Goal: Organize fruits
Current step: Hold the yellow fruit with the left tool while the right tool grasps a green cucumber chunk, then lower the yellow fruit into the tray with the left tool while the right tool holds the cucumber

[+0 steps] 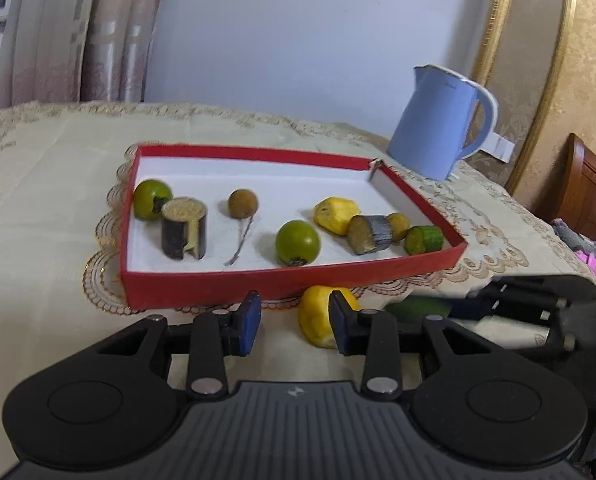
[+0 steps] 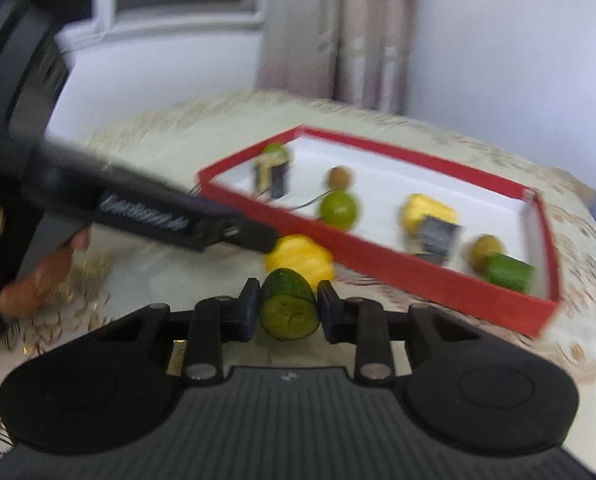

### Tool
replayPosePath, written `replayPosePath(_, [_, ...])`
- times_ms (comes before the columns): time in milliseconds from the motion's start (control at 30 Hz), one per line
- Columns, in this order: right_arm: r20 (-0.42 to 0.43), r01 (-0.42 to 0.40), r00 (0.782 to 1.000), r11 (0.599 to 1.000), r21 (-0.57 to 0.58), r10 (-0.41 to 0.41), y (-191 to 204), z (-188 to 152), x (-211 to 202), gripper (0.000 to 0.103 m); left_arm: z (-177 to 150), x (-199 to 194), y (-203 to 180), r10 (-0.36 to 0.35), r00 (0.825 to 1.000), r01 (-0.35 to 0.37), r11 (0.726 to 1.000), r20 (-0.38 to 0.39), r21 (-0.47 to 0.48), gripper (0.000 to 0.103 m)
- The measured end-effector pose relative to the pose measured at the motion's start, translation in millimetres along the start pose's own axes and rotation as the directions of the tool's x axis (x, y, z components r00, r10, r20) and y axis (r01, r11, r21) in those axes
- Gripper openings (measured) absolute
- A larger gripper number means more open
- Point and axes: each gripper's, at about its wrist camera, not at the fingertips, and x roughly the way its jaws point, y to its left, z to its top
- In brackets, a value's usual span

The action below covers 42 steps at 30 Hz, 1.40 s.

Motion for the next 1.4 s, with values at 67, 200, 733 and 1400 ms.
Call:
replayPosePath(67, [0.049,0.078,0.995,0.994,0.074,-0.082,-15,-5,-13,0.029,0,-2,-6,0.004,1.0,-0.004,1.0,0.023,0.022,0.074])
replayPosePath(200, [0.09,0.104,0.987,0.962,0.252,-0.13,-50,-13,-25,0.029,0,-8,-21,0.006,0.996,-0.013,0.997,0.087,0.079,0.088])
replayPosePath(733, [0.113,0.076,0.987,0.945,0.317,-0.117,-63,-19,-26,0.029,-5,30,-46,0.079,0.995,-0.069,0.985,-0.059,0.158,0.051])
replayPosePath(1400, [0.133,0.067,0.984,0.943,0.326,-0.116,-64,-21,-30,0.029,-8,36,-50,0.129,0.99,-0.118,0.979,-0.06,0.166,0.038])
